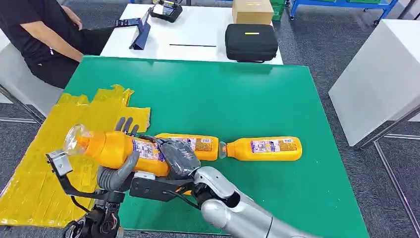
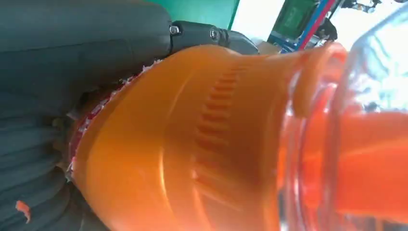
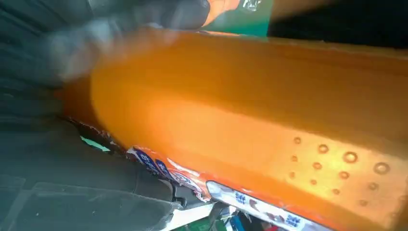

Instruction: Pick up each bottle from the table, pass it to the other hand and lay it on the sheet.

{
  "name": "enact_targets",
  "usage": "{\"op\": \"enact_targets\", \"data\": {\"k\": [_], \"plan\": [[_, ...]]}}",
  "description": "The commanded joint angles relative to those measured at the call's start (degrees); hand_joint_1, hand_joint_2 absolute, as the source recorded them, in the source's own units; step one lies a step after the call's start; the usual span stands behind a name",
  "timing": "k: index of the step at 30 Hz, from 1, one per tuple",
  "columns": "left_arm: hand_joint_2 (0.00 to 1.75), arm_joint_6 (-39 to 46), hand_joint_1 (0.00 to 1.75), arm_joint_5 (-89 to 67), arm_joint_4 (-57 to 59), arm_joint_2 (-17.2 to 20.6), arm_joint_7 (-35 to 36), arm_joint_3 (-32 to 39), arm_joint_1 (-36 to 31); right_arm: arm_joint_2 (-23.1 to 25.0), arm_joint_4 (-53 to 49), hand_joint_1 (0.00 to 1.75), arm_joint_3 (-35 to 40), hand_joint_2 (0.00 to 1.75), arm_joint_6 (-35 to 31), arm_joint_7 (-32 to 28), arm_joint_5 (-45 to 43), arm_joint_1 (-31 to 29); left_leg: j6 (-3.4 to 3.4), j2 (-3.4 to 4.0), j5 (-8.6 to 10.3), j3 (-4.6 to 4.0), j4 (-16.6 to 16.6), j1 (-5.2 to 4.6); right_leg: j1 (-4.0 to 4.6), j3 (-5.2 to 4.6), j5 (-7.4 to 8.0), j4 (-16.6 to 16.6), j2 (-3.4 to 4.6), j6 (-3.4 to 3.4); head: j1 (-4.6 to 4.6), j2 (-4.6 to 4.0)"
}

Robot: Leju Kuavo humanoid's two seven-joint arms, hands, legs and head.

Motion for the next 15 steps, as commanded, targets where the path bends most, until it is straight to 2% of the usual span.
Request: {"op": "enact_targets", "data": {"k": [1,8,9,10,11,12,13,15], "plan": [[1.75,1.1,1.75,0.0,-0.4,-1.6,-1.6,-1.2,-2.5,1.4,3.1,1.75,7.7,1.75,0.1,1.1,-0.5,2.5,0.02,-0.20,-0.08,0.24,0.0,0.06,0.10,0.29,-0.12,0.0,-0.13,-0.34,-0.02,0.00],[1.75,1.6,1.75,-0.4,0.0,-3.1,-1.8,-0.4,-3.5,2.4,5.1,1.71,5.6,1.75,-1.3,2.6,-1.4,1.2,0.03,-0.25,-0.08,0.17,0.0,0.07,0.10,0.22,-0.13,0.0,-0.18,-0.39,0.00,0.00],[1.75,1.9,1.75,-1.8,-0.1,-3.3,-2.4,-0.2,-3.8,2.7,5.1,0.37,3.8,1.75,-4.7,2.3,-1.7,1.6,0.02,-0.25,-0.03,0.08,0.0,0.07,0.10,0.13,-0.08,0.0,-0.19,-0.30,0.02,0.00],[1.75,2.2,1.75,-2.8,-0.5,-3.6,-2.3,0.4,-3.9,2.4,5.0,0.37,3.3,1.75,-5.5,2.1,-1.6,1.2,0.02,-0.22,0.01,0.00,0.0,0.04,0.06,0.03,-0.04,0.0,-0.18,-0.21,-0.02,0.00],[1.75,2.2,1.75,-2.9,-0.6,-3.6,-2.2,0.5,-3.9,2.2,5.0,0.00,3.2,1.75,-5.5,2.1,-1.7,1.1,0.03,-0.27,-0.03,0.09,0.0,0.07,0.10,0.14,-0.09,0.0,-0.21,-0.32,0.00,0.00],[1.75,3.0,1.75,-4.8,-0.9,-3.5,-2.8,0.9,-3.9,2.0,4.3,0.00,1.1,1.75,-7.0,2.5,-3.0,1.6,0.04,-0.33,-0.07,0.15,0.1,0.08,0.12,0.21,-0.14,0.0,-0.24,-0.42,0.00,0.00],[1.75,4.1,1.75,-7.1,-1.4,-3.4,-3.8,1.7,-3.4,1.5,3.8,0.00,-0.6,0.00,-8.5,3.2,-3.3,2.0,0.03,-0.27,0.00,0.04,0.0,0.04,0.07,0.08,-0.07,0.0,-0.22,-0.27,0.00,0.00],[1.75,5.3,1.75,-10.4,-2.5,-3.3,-4.8,3.6,-2.1,0.1,1.9,0.00,-3.5,0.00,-10.1,3.2,-3.8,3.1,0.04,-0.26,-0.05,0.12,0.0,0.05,0.08,0.18,-0.10,0.0,-0.19,-0.32,0.00,0.00]]}}
